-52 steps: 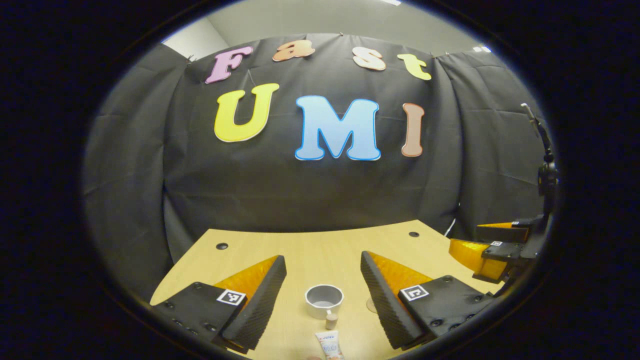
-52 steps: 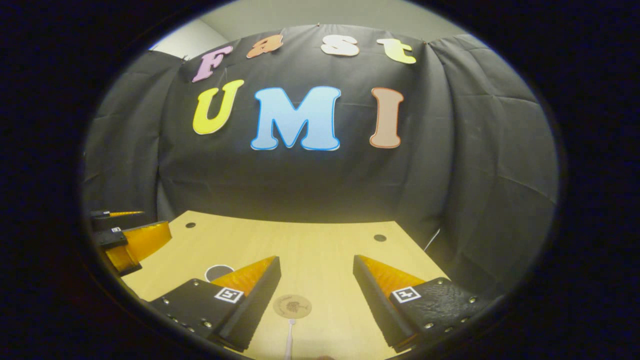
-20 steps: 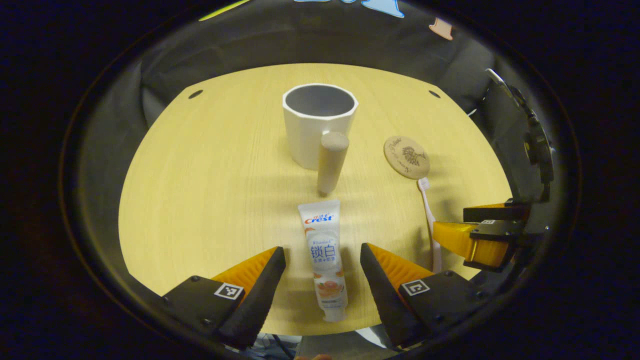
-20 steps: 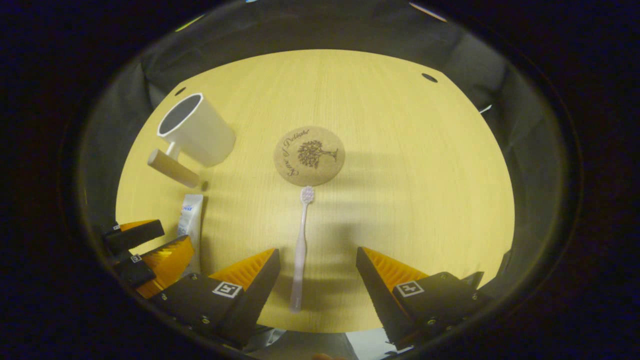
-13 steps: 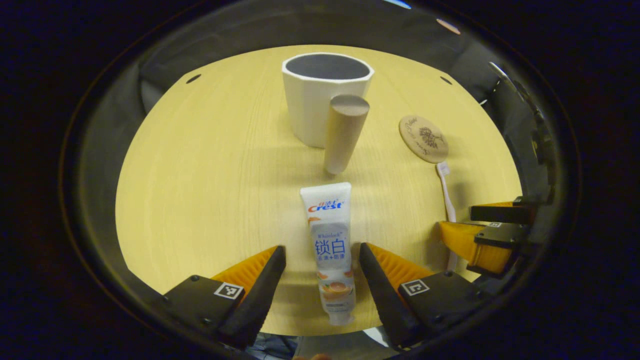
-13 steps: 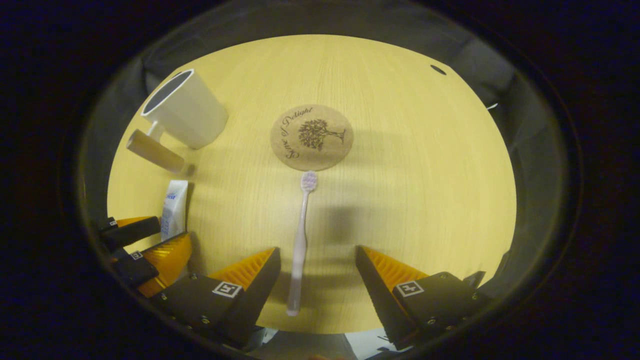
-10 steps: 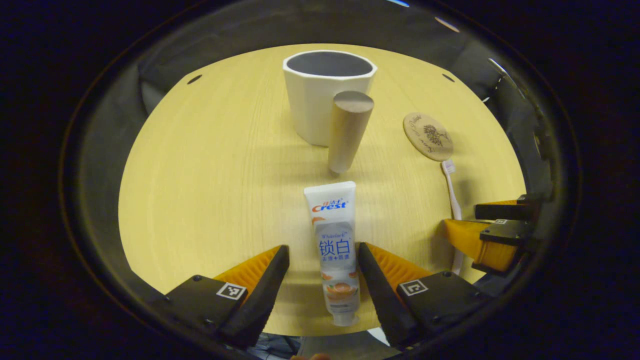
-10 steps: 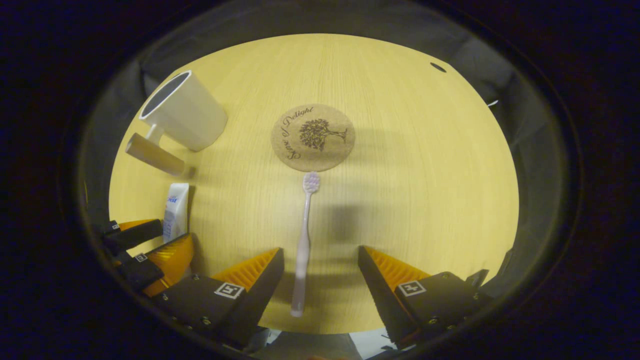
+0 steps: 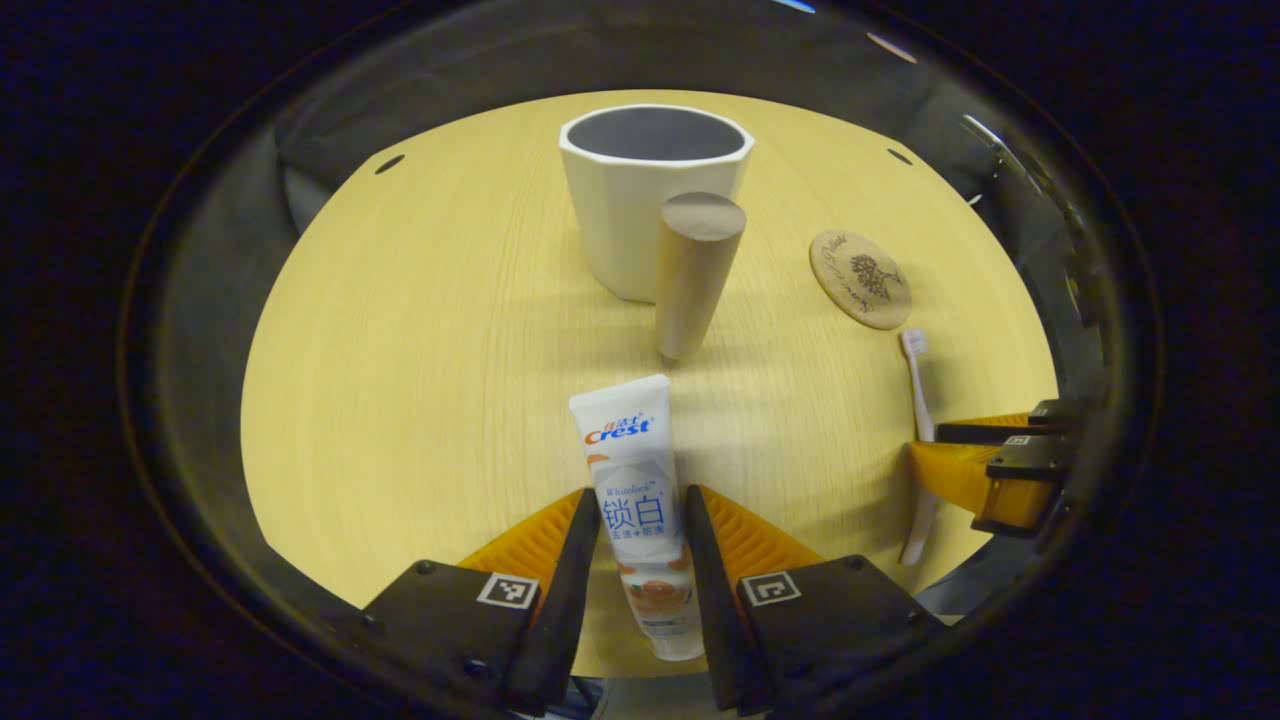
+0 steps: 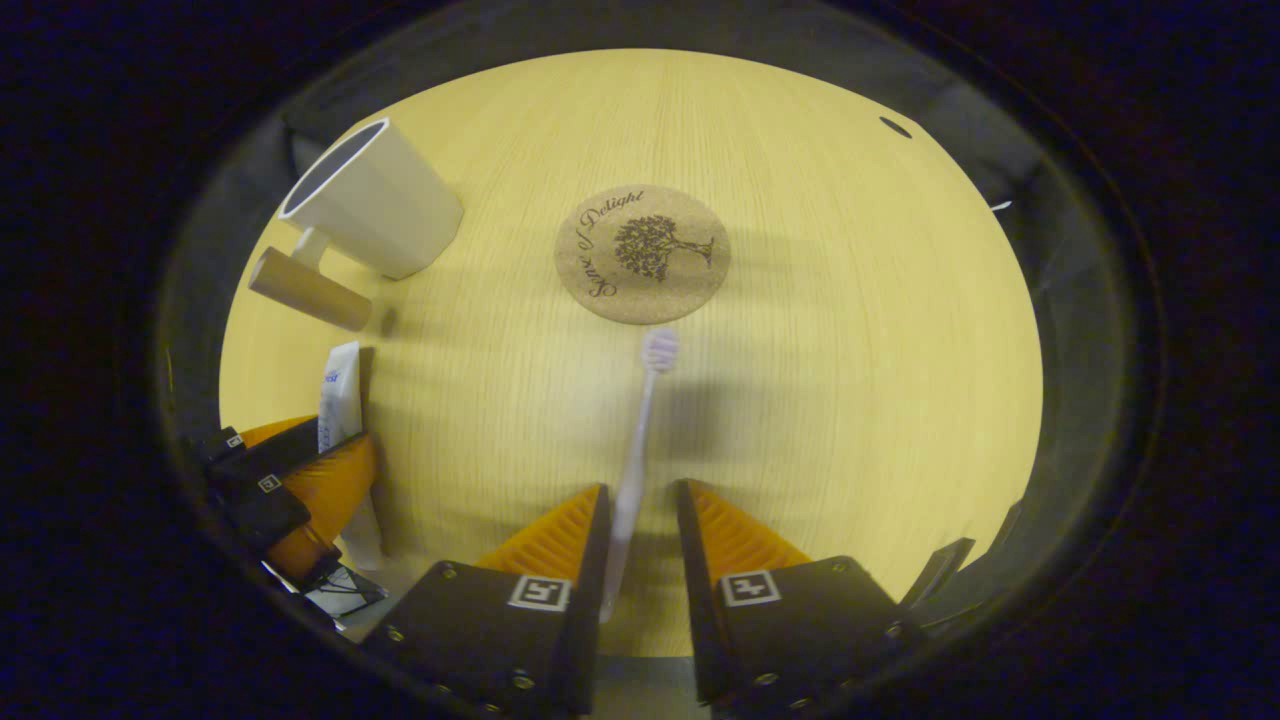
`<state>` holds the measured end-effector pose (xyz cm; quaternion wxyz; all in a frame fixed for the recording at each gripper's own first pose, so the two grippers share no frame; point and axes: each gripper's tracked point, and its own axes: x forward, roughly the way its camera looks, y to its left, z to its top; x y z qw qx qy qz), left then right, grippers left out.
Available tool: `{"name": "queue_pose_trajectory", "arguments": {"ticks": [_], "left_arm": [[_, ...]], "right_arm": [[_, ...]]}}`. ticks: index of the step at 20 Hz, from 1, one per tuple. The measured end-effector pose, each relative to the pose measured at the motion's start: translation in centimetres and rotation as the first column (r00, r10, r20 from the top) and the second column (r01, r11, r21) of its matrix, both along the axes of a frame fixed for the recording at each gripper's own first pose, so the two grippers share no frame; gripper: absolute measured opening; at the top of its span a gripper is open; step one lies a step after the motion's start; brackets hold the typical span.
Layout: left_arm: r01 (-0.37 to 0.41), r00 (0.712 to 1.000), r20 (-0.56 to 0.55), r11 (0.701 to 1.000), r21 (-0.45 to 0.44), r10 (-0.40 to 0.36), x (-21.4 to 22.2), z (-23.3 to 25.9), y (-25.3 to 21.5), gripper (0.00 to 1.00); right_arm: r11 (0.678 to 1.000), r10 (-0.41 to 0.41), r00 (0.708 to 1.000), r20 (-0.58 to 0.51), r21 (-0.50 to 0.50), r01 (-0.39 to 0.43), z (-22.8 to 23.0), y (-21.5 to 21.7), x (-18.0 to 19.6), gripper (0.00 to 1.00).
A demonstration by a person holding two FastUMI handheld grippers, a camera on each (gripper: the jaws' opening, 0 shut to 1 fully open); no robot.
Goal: Put the toothbrush and toothpaste on the desktop into the cup, then pick up the cup and place it on the coaster on the desktop.
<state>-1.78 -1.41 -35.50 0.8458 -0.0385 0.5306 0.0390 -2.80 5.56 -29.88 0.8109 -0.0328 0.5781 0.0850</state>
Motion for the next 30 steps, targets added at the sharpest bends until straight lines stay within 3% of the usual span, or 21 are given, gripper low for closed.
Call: {"name": "queue_pose_trajectory", "arguments": {"ticks": [1, 2, 3, 4, 5, 6, 7, 14, 21, 30], "left_arm": [[-0.005, 1.0, -0.017, 1.0, 0.001, 0.005, -0.2, -0.2, 0.0, 0.46], [-0.007, 1.0, -0.019, 1.0, 0.001, 0.007, 0.2, 0.0, 0.0, 0.46], [-0.018, 0.999, -0.033, 1.0, -0.003, 0.018, 0.0, -0.2, 0.0, 0.33], [-0.02, 0.999, -0.035, 1.0, -0.006, 0.02, 0.2, -0.2, 0.0, 0.34], [-0.024, 0.999, -0.043, 1.0, -0.008, 0.024, 0.1, -0.2, 0.0, 0.33], [-0.027, 0.999, -0.018, 1.0, -0.016, 0.026, 0.3, 0.0, 0.1, 0.33], [-0.035, 0.999, -0.033, 0.999, -0.027, 0.034, 0.3, -0.1, 0.0, 0.24], [-0.118, 0.991, -0.079, 0.983, -0.139, 0.108, -2.4, 0.1, 1.0, 0.24], [-0.212, 0.977, -0.07, 0.968, -0.136, 0.204, -5.2, 3.7, 4.6, 0.24], [-0.217, 0.969, 0.086, 0.963, -0.159, 0.232, -0.3, 13.0, 6.7, 0.24]], "right_arm": [[1.0, -0.006, 1.0, -0.007, 0.004, 0.006, 0.0, 0.1, -0.3, 0.18], [1.0, -0.004, 1.0, -0.014, 0.005, 0.004, 0.1, 0.1, -0.3, 0.16], [1.0, 0.0, 1.0, -0.017, 0.007, 0.0, 0.0, 0.1, -0.3, 0.16], [0.999, -0.022, 1.0, 0.004, 0.031, 0.022, 0.4, 0.3, -0.3, 0.16], [0.999, -0.022, 1.0, -0.021, 0.035, 0.023, -0.2, 0.3, -0.1, 0.03], [0.999, -0.019, 0.999, -0.025, 0.042, 0.02, -0.2, 0.3, -0.3, 0.03], [0.998, -0.027, 0.999, -0.021, 0.051, 0.028, 0.1, 0.3, -0.2, 0.02], [0.989, -0.075, 0.996, -0.049, 0.121, 0.081, 0.2, 0.3, -0.4, 0.03], [0.984, -0.089, 0.994, -0.056, 0.151, 0.097, 0.1, 0.2, -0.7, 0.03], [0.979, -0.086, 0.995, -0.053, 0.181, 0.095, 0.5, 0.9, -1.1, 0.03]]}}
